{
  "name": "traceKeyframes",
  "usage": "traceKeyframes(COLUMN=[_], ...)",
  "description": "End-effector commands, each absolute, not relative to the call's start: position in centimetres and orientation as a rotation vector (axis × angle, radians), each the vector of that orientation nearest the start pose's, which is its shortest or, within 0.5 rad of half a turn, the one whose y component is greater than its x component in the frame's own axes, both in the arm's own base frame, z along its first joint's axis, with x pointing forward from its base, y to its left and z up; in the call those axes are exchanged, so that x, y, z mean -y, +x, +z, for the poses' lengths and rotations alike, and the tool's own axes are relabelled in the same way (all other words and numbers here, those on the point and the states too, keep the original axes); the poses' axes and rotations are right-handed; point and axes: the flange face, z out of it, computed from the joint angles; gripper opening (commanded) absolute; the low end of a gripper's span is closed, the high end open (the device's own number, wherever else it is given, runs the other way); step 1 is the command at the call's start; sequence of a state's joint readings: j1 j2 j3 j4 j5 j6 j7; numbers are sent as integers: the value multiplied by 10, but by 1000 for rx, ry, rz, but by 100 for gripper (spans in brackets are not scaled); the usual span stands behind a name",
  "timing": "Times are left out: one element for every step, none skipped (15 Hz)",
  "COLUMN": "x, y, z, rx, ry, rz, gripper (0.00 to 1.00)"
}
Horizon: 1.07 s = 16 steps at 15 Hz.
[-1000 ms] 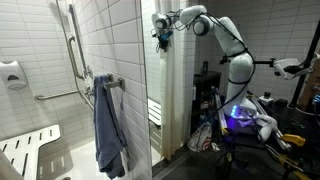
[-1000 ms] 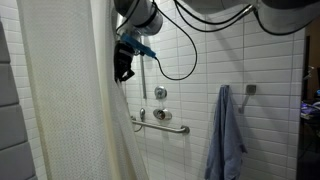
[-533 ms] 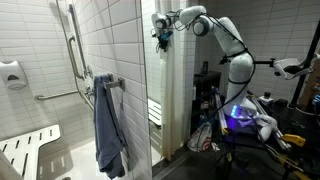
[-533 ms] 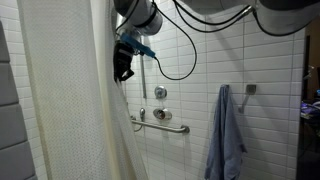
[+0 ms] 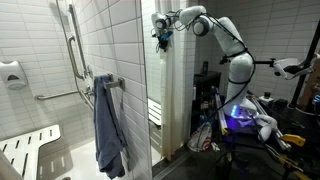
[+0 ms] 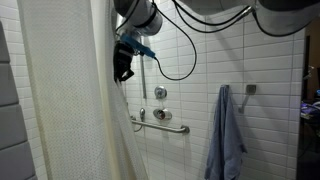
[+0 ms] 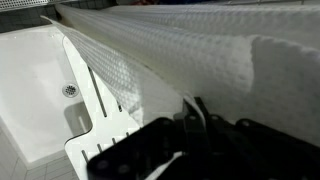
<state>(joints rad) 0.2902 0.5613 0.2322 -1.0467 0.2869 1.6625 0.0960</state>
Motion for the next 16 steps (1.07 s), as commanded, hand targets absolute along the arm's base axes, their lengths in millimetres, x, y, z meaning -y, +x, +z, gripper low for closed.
traceKeyframes(x=[-338, -337, -337, -339, -340, -342, -346, -348, -351, -354, -357, -360, -363, -364, -365, -368], y=[631, 631, 629, 627, 625, 622, 619, 616, 612, 609, 605, 602, 598, 594, 591, 587], z=[539, 539, 540, 539, 539, 538, 537, 536, 535, 536, 537, 536, 536, 536, 534, 533], rx=[502, 495, 488, 491, 497, 491, 478, 462, 446, 432, 416, 400, 384, 359, 338, 336], ry=[-2683, -2688, -2696, -2705, -2707, -2710, -2717, -2719, -2725, -2730, -2734, -2744, -2750, -2757, -2759, -2756], rz=[74, 70, 72, 75, 83, 95, 113, 131, 144, 152, 156, 158, 161, 171, 178, 182], gripper=[0, 0, 0, 0, 0, 0, 0, 0, 0, 0, 0, 0, 0, 0, 0, 0])
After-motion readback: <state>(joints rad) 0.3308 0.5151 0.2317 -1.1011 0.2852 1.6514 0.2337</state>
